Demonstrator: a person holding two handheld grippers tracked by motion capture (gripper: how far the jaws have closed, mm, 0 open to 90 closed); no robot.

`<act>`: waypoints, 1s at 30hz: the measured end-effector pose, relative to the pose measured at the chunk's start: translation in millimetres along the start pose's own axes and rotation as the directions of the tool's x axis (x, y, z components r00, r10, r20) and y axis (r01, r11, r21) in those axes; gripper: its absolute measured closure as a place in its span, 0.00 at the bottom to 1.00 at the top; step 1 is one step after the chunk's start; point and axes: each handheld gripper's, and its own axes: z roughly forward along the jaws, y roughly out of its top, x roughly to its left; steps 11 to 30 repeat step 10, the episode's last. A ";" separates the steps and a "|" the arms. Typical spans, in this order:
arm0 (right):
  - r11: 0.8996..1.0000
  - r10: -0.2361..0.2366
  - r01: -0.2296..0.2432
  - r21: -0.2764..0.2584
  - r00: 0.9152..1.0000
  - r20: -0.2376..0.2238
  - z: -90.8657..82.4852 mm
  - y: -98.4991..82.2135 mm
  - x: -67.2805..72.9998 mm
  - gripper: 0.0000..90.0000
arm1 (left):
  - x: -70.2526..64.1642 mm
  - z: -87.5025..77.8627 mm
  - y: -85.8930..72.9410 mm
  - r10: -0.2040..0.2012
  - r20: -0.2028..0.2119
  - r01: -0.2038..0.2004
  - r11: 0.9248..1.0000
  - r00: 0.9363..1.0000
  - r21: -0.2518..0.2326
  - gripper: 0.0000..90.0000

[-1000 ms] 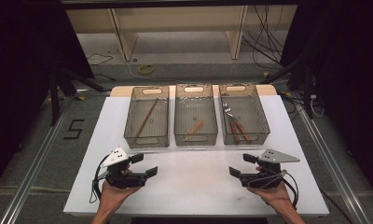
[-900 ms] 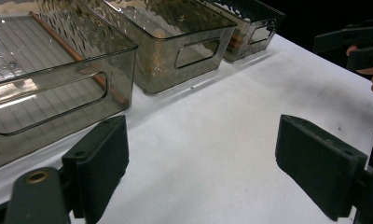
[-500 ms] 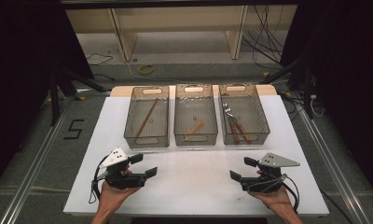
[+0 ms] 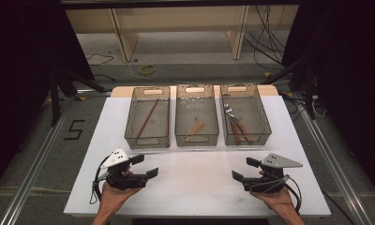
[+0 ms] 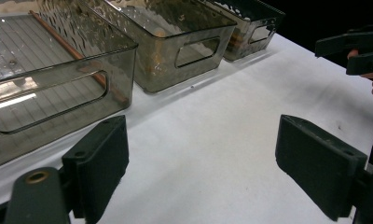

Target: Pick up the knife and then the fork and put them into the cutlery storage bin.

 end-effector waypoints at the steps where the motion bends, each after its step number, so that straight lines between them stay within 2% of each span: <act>1: 1.000 0.001 -0.001 0.001 1.000 0.001 0.1 0.0 0.1 0.22 | 0.0 0.0 0.1 0.000 0.000 0.000 1.000 1.000 0.000 0.18; 30: 1.000 0.000 0.000 -0.001 1.000 0.007 0.1 0.0 -1.1 0.22 | 0.4 -0.2 0.2 0.000 -0.002 0.000 1.000 1.000 0.001 0.18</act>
